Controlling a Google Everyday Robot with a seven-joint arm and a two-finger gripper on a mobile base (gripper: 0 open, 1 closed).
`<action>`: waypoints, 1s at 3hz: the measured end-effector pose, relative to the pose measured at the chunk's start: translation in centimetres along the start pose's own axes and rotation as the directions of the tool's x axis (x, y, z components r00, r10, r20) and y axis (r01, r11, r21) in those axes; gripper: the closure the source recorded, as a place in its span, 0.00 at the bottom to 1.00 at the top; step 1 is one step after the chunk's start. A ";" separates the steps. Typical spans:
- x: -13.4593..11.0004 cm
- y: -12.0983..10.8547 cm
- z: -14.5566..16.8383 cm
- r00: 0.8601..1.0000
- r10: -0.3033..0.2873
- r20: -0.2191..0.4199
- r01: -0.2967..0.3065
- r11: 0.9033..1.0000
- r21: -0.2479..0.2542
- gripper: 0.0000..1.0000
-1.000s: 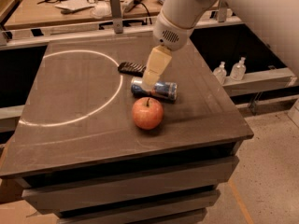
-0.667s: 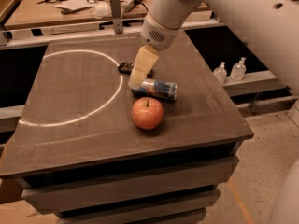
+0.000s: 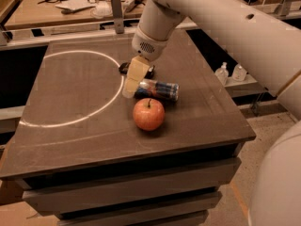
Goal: Place redbull can upright
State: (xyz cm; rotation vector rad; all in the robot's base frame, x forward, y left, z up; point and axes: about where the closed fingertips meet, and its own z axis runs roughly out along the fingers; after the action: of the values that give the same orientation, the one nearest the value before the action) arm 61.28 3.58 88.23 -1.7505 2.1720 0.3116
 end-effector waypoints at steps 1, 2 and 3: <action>0.7 -0.5 1.6 1.000 0.007 -0.018 -0.007 1.000 -0.012 0.00; 1.3 -1.0 2.2 0.999 0.007 -0.036 -0.007 1.000 -0.008 0.00; 1.8 -1.8 2.1 0.997 -0.019 -0.077 0.021 1.000 0.022 0.00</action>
Offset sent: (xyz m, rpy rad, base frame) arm 0.0152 -0.0125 -0.0295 -0.0571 0.0132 -0.0113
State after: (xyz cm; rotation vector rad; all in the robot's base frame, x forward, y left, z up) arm 62.94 2.33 85.64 -1.7979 2.2002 0.2171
